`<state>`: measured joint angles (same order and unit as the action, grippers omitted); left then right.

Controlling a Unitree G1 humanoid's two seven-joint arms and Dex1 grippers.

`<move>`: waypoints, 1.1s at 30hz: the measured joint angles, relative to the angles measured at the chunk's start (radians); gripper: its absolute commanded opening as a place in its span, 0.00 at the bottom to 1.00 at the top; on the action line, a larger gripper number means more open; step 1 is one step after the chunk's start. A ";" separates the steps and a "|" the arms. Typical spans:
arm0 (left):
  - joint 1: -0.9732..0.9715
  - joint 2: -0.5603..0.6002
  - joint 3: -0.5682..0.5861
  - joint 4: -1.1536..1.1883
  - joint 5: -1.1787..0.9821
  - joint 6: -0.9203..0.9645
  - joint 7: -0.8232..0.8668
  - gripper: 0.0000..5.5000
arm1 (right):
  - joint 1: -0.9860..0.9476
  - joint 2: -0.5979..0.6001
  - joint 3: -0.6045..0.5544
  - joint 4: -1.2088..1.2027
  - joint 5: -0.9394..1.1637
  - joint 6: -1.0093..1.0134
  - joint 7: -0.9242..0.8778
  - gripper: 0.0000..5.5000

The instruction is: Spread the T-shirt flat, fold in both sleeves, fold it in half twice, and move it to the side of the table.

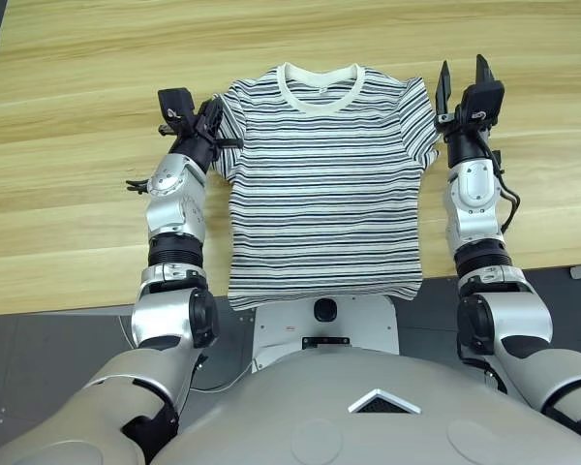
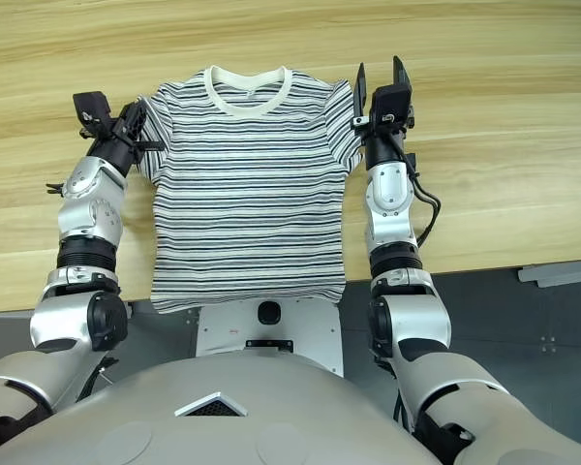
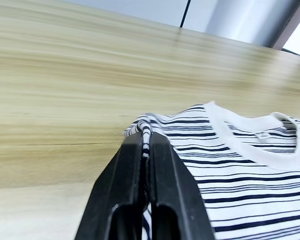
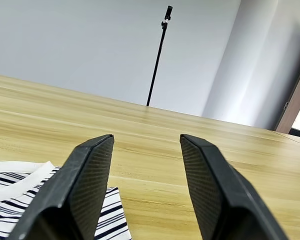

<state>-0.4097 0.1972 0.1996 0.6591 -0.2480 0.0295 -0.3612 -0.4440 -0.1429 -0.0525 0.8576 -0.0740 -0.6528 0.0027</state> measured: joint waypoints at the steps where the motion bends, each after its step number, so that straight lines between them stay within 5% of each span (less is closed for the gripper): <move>1: 0.010 -0.008 -0.011 -0.025 0.001 0.008 0.000 0.02 | -0.001 0.002 0.000 0.002 0.000 0.000 -0.001 0.45; 16: 0.026 -0.090 -0.107 0.042 0.067 0.021 0.029 0.02 | -0.006 0.012 0.004 0.020 -0.002 -0.009 -0.011 0.45; 26: 0.018 -0.119 -0.121 0.050 0.074 -0.018 0.001 0.30 | -0.008 0.013 0.011 0.036 -0.002 -0.019 -0.012 0.45; 33: 0.102 -0.129 -0.176 -0.258 0.064 0.060 -0.047 0.30 | -0.010 0.017 0.015 0.044 0.000 -0.022 -0.009 0.45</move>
<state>-0.3081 0.0682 0.0236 0.4016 -0.1837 0.0898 -0.4082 -0.4537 -0.1254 -0.0378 0.9019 -0.0739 -0.6744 -0.0062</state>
